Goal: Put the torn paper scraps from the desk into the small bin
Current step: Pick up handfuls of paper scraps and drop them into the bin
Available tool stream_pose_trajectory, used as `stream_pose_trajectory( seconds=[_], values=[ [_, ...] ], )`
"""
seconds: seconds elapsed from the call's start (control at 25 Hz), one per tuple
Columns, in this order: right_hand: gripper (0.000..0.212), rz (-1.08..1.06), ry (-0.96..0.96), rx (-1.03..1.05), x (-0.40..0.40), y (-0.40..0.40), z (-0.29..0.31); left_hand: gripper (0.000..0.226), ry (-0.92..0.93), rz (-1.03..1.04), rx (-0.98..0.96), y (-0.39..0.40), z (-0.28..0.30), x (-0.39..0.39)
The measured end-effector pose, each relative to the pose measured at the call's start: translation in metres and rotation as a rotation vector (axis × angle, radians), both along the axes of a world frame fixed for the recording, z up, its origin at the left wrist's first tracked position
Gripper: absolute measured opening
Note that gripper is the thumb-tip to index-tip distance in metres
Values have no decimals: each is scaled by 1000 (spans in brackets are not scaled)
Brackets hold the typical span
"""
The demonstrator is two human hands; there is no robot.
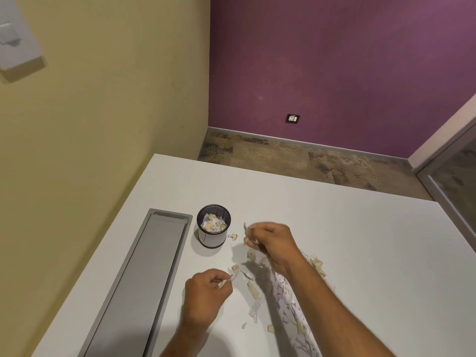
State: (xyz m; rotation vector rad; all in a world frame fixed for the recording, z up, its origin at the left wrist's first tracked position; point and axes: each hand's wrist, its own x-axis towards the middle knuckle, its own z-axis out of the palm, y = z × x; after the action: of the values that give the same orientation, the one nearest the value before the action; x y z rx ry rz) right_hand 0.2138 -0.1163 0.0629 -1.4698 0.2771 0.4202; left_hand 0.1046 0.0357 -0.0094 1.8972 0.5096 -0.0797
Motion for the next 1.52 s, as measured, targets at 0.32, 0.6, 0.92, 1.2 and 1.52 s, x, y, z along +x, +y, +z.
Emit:
stream_pose_trajectory(
  seconds=[0.32, 0.6, 0.92, 1.2, 1.52],
  values=[
    [28, 461, -468, -880, 64, 71, 6, 19, -113, 87, 22, 33, 22, 28],
    [64, 550, -496, -855, 67, 67, -1, 12, -231, 140, 196, 64, 56, 83],
    [56, 392, -445, -658, 43, 35, -6, 19, -77, -177, 497, 57, 58, 134],
    [42, 308, -358, -798, -22, -34, -30, 27, -372, -328, 581, 25, 47, 103],
    [27, 175, -146, -1126, -118, -98, -55, 65, -104, -878, 592, -36, -5, 29]
  ],
)
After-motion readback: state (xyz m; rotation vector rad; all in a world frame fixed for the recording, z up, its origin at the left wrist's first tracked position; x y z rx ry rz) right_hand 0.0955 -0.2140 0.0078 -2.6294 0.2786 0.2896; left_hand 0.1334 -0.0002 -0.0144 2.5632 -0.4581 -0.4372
